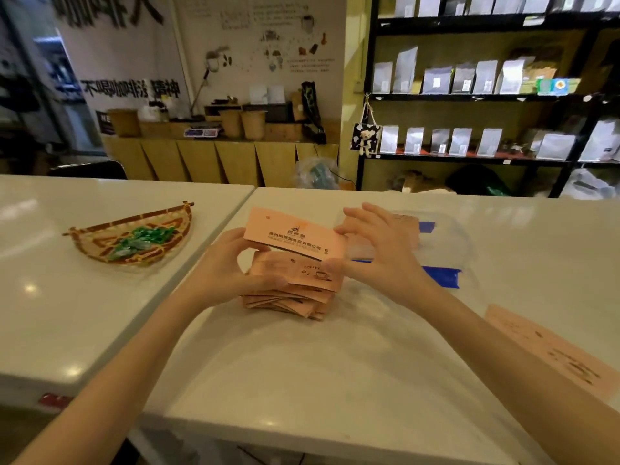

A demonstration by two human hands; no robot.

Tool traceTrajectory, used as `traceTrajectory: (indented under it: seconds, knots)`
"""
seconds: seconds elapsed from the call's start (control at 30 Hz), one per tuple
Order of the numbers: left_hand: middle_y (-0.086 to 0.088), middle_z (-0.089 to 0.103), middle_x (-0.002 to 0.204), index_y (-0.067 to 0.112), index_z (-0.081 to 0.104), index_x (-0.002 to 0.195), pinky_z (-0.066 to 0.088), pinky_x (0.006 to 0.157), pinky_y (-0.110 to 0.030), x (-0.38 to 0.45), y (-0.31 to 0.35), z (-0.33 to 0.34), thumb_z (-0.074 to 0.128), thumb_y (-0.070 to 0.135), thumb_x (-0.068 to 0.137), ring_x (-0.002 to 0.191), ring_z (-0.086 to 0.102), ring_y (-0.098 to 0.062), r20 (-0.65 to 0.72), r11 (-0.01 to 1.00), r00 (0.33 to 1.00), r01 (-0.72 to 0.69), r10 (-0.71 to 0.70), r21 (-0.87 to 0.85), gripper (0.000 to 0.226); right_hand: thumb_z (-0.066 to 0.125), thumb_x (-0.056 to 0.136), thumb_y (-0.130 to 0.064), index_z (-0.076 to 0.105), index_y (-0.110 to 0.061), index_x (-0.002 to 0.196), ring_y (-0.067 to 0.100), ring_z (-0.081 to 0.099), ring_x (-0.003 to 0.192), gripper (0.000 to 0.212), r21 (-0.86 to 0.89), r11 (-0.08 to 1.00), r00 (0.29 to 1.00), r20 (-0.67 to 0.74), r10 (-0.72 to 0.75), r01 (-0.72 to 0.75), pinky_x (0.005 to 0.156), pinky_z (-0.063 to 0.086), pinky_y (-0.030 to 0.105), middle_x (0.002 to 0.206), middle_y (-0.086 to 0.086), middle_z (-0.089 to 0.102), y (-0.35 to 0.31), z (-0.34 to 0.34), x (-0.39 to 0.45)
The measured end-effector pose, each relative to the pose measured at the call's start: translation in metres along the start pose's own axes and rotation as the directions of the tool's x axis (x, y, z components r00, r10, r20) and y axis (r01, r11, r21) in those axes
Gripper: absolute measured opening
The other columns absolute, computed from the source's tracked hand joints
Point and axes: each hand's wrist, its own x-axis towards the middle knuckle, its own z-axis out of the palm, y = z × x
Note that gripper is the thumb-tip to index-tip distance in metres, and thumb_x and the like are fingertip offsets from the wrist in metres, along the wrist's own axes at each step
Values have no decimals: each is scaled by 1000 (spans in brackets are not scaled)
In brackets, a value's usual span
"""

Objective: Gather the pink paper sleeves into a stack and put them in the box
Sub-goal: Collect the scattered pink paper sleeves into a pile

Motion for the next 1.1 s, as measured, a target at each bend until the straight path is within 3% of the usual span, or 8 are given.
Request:
traceTrajectory:
  seconds: [0.27, 0.33, 0.47, 0.57, 0.67, 0.87, 1.0, 1.1]
  knots:
    - [16, 50, 111, 49, 46, 101, 40, 88, -25, -3, -15, 10, 77, 47, 53, 105, 47, -6, 75, 997, 997, 9, -3, -82, 56, 66, 67, -53, 53, -30, 117, 11, 5, 139, 57, -76, 997, 989, 147, -13, 24, 114, 1, 41, 148, -9, 29, 4, 20, -2]
    - [9, 52, 122, 39, 47, 114, 41, 98, -34, -3, -19, 10, 74, 56, 46, 111, 48, -10, 80, 995, 996, 44, -38, -86, 76, 64, 68, -56, 53, -32, 117, 11, 4, 139, 56, -116, 992, 984, 178, -18, 39, 114, -3, 41, 149, -10, 27, 6, 23, -3]
    - [4, 35, 144, 27, 19, 138, 28, 107, -37, -1, -22, 8, 77, 57, 45, 130, 33, -18, 165, 989, 978, 140, -130, -49, 113, 60, 68, -59, 53, -32, 118, 12, 0, 141, 58, -176, 983, 975, 221, -21, 61, 109, -14, 36, 150, -9, 24, 12, 27, -4]
    - [7, 32, 146, 30, 17, 138, 26, 109, -37, 0, -16, 5, 68, 60, 44, 134, 27, -17, 191, 993, 975, 119, -116, -5, 111, 58, 69, -61, 51, -32, 120, 12, -4, 141, 59, -209, 976, 972, 235, -19, 70, 109, -17, 37, 152, -8, 21, 14, 27, -6]
    - [9, 28, 147, 34, 34, 131, 21, 109, -33, 2, 2, 2, 63, 61, 48, 135, 21, -12, 209, 999, 977, 32, -40, 42, 92, 55, 69, -64, 46, -33, 125, 13, -7, 142, 65, -233, 969, 963, 268, -15, 80, 109, -18, 41, 153, -8, 16, 17, 24, -8]
    - [23, 29, 138, 41, 40, 125, 18, 104, -24, 12, 56, 25, 60, 60, 60, 125, 18, 5, 248, 976, 947, -217, 205, 24, 71, 58, 65, -65, 24, -39, 136, 10, 4, 140, 82, -122, 992, 970, 235, 58, -30, 114, 4, 38, 153, -13, 15, 24, -13, -28]
    - [42, 23, 124, 56, 25, 123, 21, 90, -1, 18, 100, 48, 64, 54, 65, 110, 22, 25, 303, 928, 877, -356, 373, -113, 70, 62, 67, -59, 26, -44, 132, 3, 31, 126, 76, -15, 997, 972, 219, 80, -79, 109, 27, 36, 144, -14, 34, 26, -54, -50]
    - [25, 26, 143, 47, 22, 133, 24, 103, -18, 25, 124, 71, 62, 60, 62, 127, 23, 8, 361, 903, 828, -394, 429, -172, 82, 64, 66, -57, 26, -41, 134, 4, 32, 123, 79, -59, 980, 969, 151, 195, -188, 106, 28, 32, 143, -14, 36, 38, -83, -71]
